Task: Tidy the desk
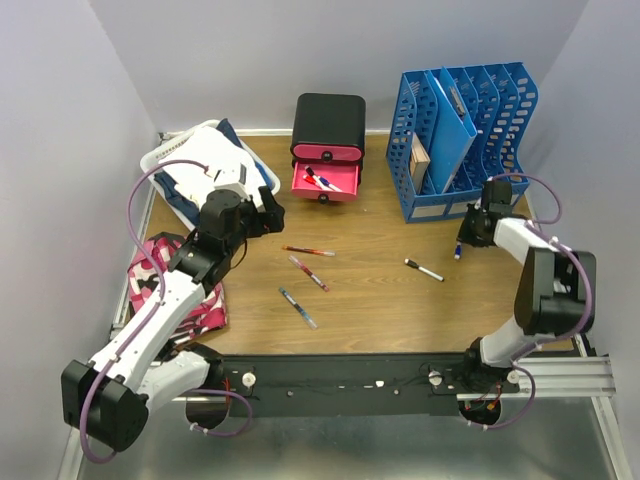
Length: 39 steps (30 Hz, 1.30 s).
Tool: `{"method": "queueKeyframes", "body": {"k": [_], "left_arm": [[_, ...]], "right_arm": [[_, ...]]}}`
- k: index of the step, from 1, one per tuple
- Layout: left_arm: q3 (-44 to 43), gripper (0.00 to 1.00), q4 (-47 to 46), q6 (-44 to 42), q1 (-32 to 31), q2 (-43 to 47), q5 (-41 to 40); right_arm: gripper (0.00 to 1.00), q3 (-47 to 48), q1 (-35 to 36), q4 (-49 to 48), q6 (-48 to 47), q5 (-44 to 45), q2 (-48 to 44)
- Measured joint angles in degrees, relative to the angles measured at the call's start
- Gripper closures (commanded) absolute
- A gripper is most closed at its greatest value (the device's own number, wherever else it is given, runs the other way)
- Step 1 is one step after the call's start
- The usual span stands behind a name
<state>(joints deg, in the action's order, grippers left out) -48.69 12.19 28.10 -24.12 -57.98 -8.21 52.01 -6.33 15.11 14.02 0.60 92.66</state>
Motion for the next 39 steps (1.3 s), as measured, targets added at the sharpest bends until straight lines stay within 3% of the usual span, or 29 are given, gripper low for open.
{"method": "queueKeyframes", "body": {"k": [8,12,15,20,28,39], "left_arm": [[4.59,0.01,-0.2,3.43,0.76,5.25,1.22],[6.34,0.01,-0.44,4.11,0.81,6.82,1.68],[7.3,0.01,-0.85,4.48,0.81,7.45,2.21],[7.96,0.01,-1.9,4.98,0.83,7.74,3.23],[10.78,0.01,-3.26,6.97,0.92,10.05,4.83],[17.31,0.01,-4.0,12.59,0.94,16.61,6.54]], "right_arm": [[0.99,-3.28,0.0,3.82,-8.11,-11.23,-20.31],[0.99,-3.21,0.15,8.61,-21.75,-26.32,-26.12],[1.0,-1.73,2.51,15.21,-37.55,-38.12,-26.58],[0.99,2.29,10.71,22.25,-56.41,-45.48,-22.69],[1.0,14.6,26.95,21.22,-73.79,-42.6,-8.79],[0.99,37.03,36.61,9.99,-75.3,-30.95,11.58]]}}
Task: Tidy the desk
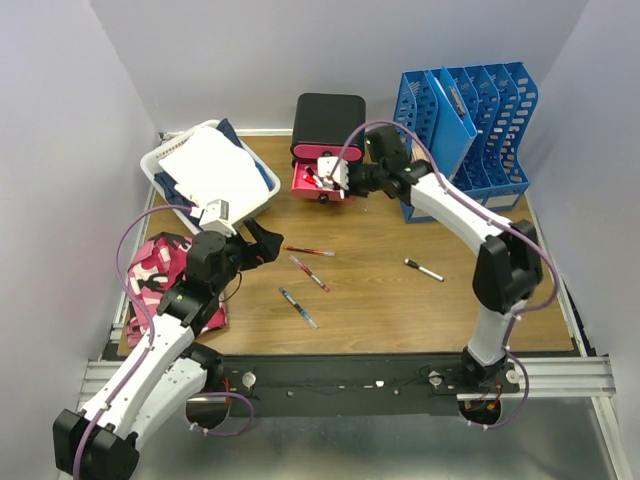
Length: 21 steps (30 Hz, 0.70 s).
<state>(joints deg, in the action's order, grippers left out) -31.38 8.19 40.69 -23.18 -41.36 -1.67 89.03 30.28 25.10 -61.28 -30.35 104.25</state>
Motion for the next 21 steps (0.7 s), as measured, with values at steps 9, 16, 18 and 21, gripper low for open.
{"method": "queueKeyframes", "body": {"k": [9,16,18,21], "left_arm": [[2.49,0.01,1.16,2.69,0.24,5.07,-0.02],[2.6,0.01,1.38,3.26,0.24,5.46,-0.02],[2.6,0.01,1.38,3.32,0.24,5.46,-0.02],[2.6,0.01,1.33,3.34,0.24,5.18,-0.02]], "right_arm": [[0.59,14.64,1.11,-7.08,6.4,7.87,12.72],[0.5,15.87,1.16,-8.07,12.26,11.04,15.3],[0.49,15.85,1.16,-8.13,13.81,11.28,15.06],[0.46,14.45,1.09,-7.17,16.85,10.84,13.29]]}}
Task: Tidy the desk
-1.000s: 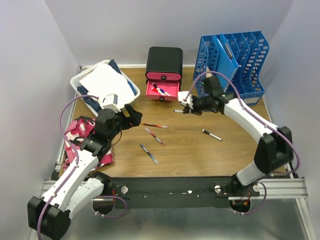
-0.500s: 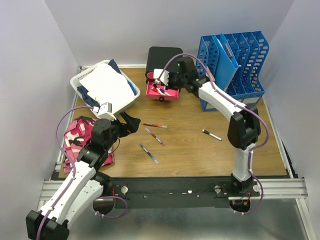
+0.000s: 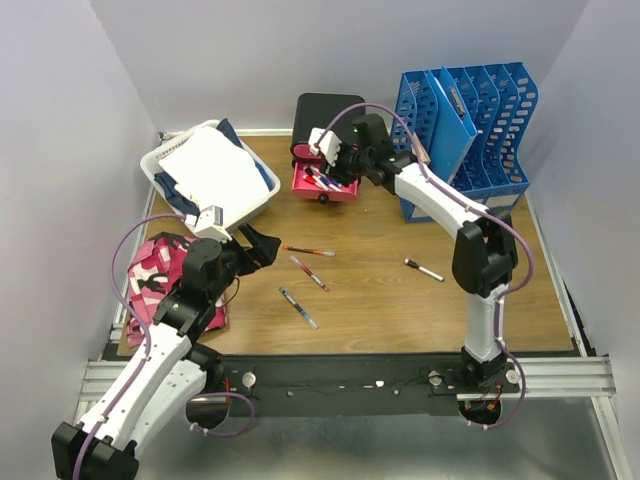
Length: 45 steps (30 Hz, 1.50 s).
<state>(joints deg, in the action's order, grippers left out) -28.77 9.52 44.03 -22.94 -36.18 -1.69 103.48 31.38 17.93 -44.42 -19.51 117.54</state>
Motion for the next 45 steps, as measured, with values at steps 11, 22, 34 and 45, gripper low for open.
{"method": "queueKeyframes", "body": {"k": [11,22,34,45], "left_arm": [[0.0,0.01,-0.63,-0.02,0.0,-2.69,0.13],[0.0,0.01,-2.21,0.2,0.0,-5.49,0.87],[-0.02,0.01,-2.82,0.15,0.0,-7.34,2.38],[-0.02,0.01,-3.04,0.15,0.0,-7.34,2.38]], "right_arm": [[0.41,-23.5,-2.25,20.98,1.97,-10.16,-20.5],[0.4,-43.21,-10.86,24.65,4.48,7.06,-23.43],[0.7,-45.81,-13.33,21.46,5.55,13.03,-22.01],[0.99,-44.96,-14.36,23.41,1.86,7.37,-20.52]]}}
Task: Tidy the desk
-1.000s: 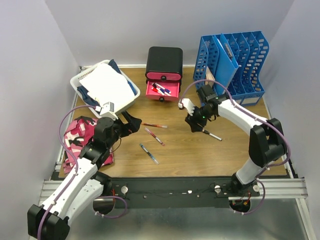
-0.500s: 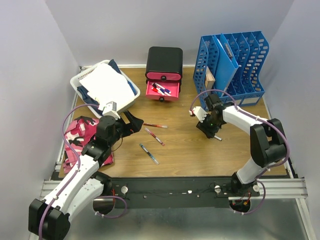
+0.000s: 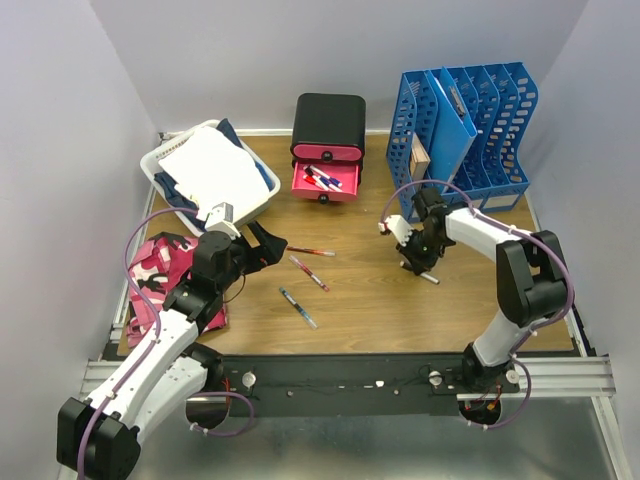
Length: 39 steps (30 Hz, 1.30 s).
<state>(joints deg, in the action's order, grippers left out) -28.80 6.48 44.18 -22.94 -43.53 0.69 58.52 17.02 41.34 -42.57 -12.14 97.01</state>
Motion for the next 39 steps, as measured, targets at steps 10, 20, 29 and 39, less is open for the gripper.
{"method": "queueKeyframes", "body": {"k": [10,20,29,39], "left_arm": [[0.0,0.01,0.04,-0.07,0.0,-0.2,-0.02],[0.0,0.01,1.16,0.07,0.0,2.34,-0.02],[0.02,0.01,2.23,0.11,0.07,3.06,-0.13],[0.02,0.01,2.93,0.07,0.07,3.26,-0.31]], "right_arm": [[1.0,24.52,6.99,7.41,-7.15,-14.03,3.45],[0.99,55.89,16.24,-3.04,-0.81,-6.16,21.49],[0.51,63.56,16.37,-8.61,2.49,3.21,31.08],[0.88,63.56,16.26,-4.46,2.4,-5.57,29.53]]}}
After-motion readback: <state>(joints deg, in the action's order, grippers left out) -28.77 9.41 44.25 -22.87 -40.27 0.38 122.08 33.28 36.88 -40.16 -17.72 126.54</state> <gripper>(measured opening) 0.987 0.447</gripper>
